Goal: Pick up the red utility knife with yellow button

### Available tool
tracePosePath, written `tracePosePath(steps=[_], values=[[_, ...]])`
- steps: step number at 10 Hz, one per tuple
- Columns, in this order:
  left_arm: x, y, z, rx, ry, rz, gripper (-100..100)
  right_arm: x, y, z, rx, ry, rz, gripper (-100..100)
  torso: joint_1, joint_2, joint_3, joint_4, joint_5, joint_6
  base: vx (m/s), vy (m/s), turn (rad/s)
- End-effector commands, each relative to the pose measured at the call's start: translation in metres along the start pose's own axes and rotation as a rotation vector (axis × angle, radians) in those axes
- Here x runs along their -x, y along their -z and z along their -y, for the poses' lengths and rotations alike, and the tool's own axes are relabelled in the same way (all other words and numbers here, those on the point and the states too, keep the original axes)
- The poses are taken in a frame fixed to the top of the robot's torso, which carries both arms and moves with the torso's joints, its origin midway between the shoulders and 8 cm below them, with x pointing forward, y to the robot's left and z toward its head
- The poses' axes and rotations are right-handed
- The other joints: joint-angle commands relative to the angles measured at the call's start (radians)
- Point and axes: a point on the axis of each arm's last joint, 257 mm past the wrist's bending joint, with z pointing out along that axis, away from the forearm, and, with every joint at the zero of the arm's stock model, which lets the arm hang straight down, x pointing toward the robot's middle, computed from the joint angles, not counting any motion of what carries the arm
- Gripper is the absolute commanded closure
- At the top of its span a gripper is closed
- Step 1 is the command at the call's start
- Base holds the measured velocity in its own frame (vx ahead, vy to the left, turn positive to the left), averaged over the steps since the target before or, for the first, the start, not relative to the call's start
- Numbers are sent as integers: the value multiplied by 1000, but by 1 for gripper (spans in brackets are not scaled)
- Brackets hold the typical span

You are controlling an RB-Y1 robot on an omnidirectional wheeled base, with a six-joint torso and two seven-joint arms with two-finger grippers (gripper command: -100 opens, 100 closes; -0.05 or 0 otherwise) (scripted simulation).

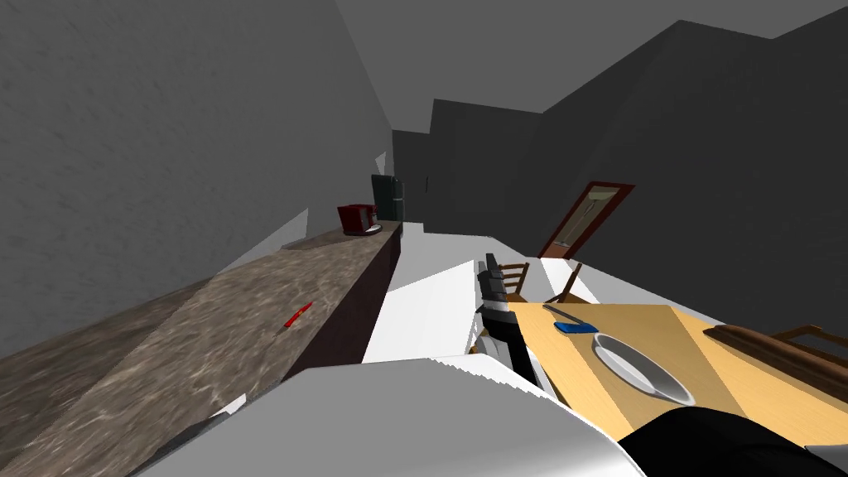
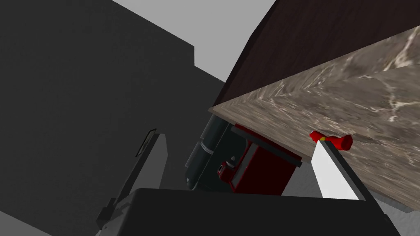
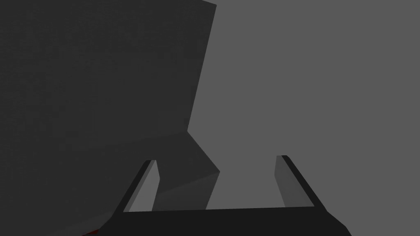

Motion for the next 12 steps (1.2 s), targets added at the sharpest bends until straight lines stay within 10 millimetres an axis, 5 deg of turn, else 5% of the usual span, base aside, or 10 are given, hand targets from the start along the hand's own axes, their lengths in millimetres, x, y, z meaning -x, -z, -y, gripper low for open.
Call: tracePosePath(steps=[1, 12], values=[[-7, 3, -12, 24, -19, -33, -100, 0, 0, 0, 0, 0, 0, 0, 0, 0, 0, 0, 0, 0, 95, 6, -25], [-25, 67, -127, 292, -228, -346, -100, 0, 0, 0, 0, 0, 0, 0, -1, -3, -2, -1, 0, 0, 128, 15, -72]])
